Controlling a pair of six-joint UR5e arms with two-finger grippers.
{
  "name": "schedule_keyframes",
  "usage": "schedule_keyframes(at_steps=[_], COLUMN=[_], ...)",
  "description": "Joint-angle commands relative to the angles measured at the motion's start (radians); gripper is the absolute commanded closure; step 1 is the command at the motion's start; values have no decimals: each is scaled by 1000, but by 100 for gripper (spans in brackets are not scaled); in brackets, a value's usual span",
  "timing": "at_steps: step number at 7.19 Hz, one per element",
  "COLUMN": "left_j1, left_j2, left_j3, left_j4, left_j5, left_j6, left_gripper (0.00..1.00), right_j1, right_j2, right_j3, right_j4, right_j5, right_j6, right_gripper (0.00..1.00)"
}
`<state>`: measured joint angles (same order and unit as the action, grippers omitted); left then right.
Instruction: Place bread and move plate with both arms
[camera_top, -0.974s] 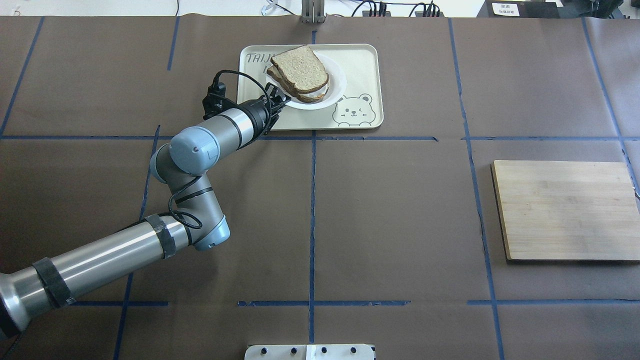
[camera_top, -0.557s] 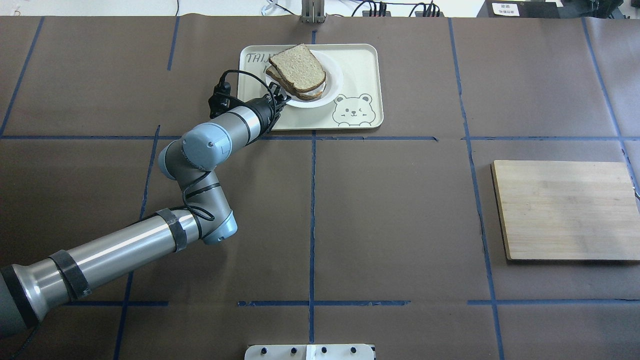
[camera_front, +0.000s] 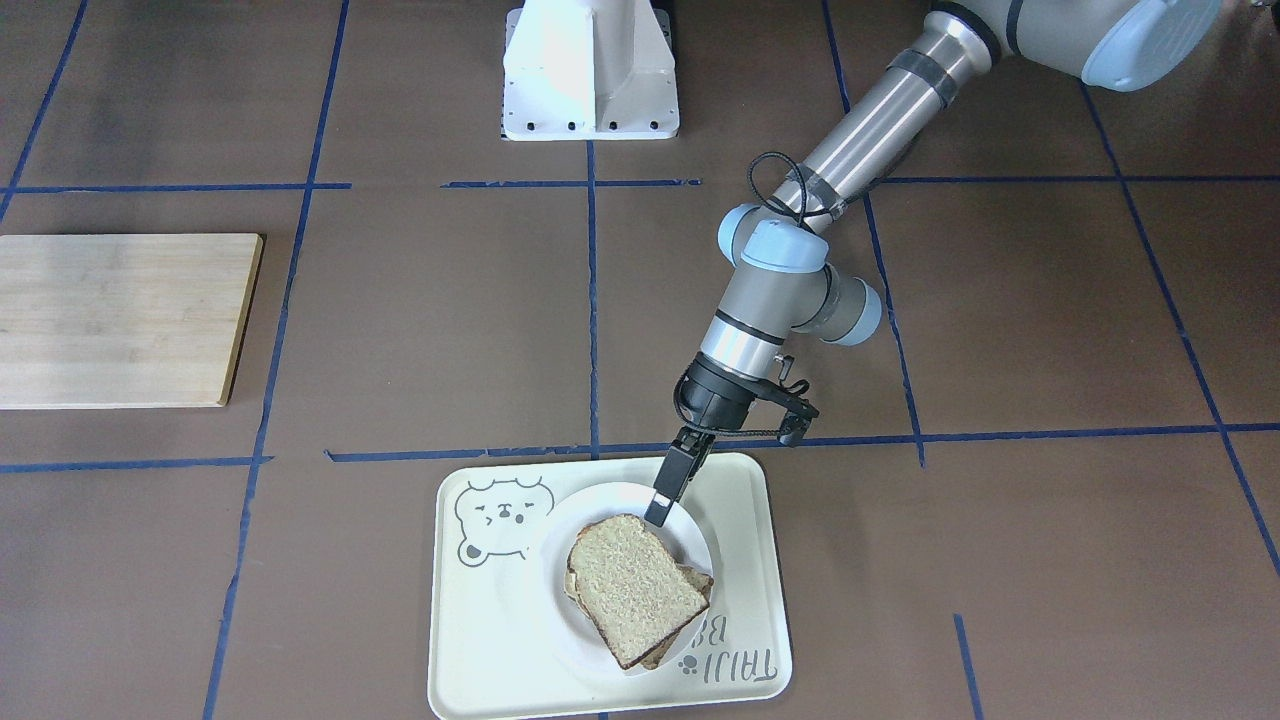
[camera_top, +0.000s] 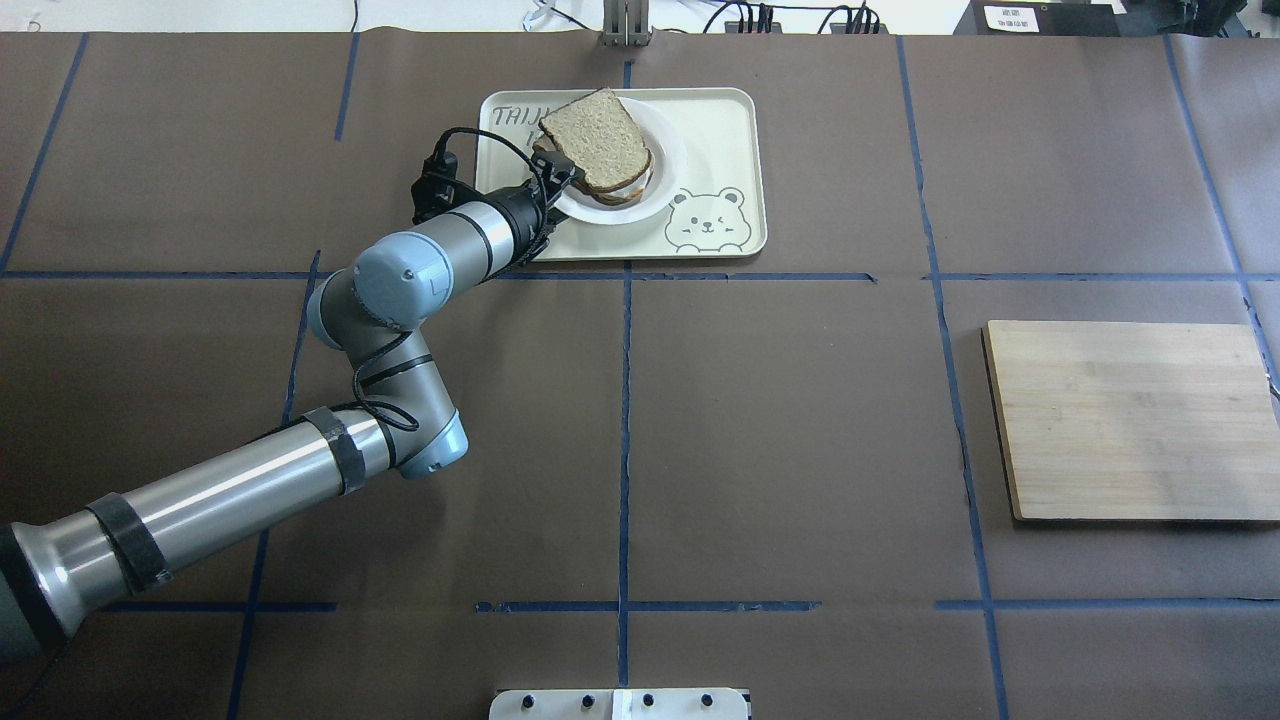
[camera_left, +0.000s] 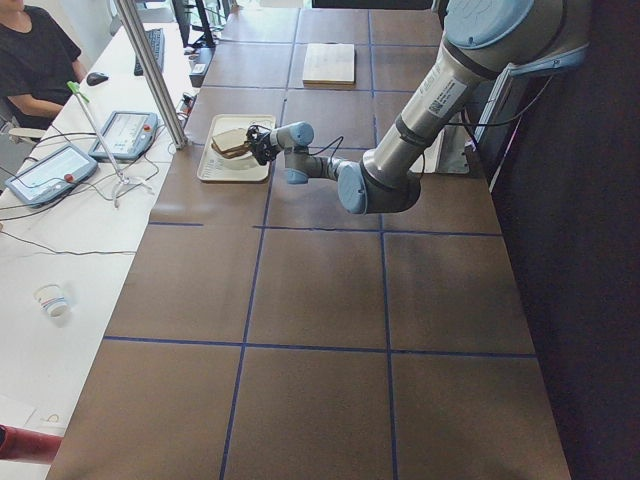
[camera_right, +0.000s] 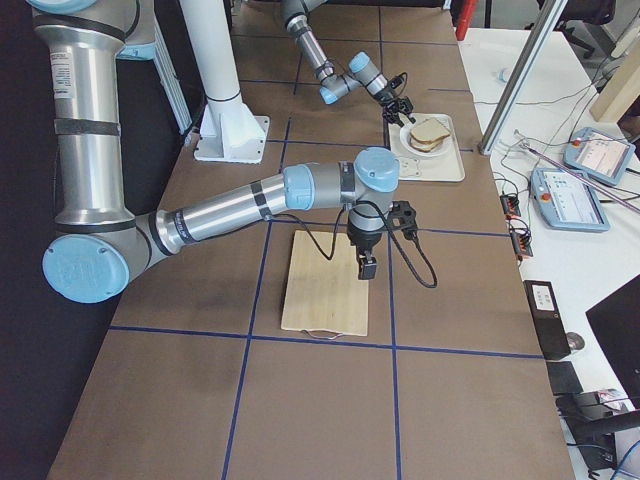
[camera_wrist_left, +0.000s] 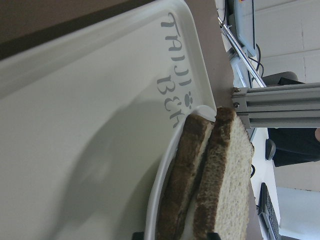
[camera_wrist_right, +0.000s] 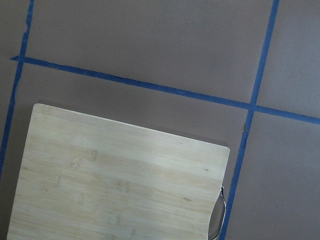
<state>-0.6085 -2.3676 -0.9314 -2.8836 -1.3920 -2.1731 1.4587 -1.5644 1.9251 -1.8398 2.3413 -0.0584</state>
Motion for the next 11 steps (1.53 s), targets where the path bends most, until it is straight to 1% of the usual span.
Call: schedule_keyframes(at_steps=[1, 2, 3, 4, 5, 6, 7, 8, 9, 10, 11], left_j1=[-66, -115, -166, -227, -316, -429, -535, -609, -682, -771, -825], left_j2=[127, 171, 233, 320, 437, 530, 620, 705, 767, 777, 784], left_j3=[-196, -324, -466, -588, -674, -705, -705, -693, -678, -675, -675], left_j4=[123, 283, 422, 507, 544, 546, 546, 547, 581, 706, 851], left_j5=[-156, -244, -324, -422, -547, -672, -750, -790, -830, -863, -866], left_j6=[91, 143, 241, 357, 480, 648, 865, 1097, 1321, 1563, 1777], left_gripper=[0, 0, 0, 0, 0, 0, 0, 0, 0, 0, 0], right_j1=[0, 0, 0, 0, 3, 12, 41, 67, 96, 118, 121], right_j2=[1, 0, 0, 0, -3, -14, -17, -38, -60, -100, -136], right_j3=[-15, -21, -31, -43, -44, -48, -79, -137, -164, -163, -163], right_j4=[1, 1, 1, 1, 1, 2, 31, 106, 137, 149, 180], right_j5=[1, 1, 3, 3, 1, 1, 3, 3, 10, 25, 35], right_j6=[0, 0, 0, -6, -8, -11, -35, -105, -112, -118, -113], right_gripper=[0, 0, 0, 0, 0, 0, 0, 0, 0, 0, 0])
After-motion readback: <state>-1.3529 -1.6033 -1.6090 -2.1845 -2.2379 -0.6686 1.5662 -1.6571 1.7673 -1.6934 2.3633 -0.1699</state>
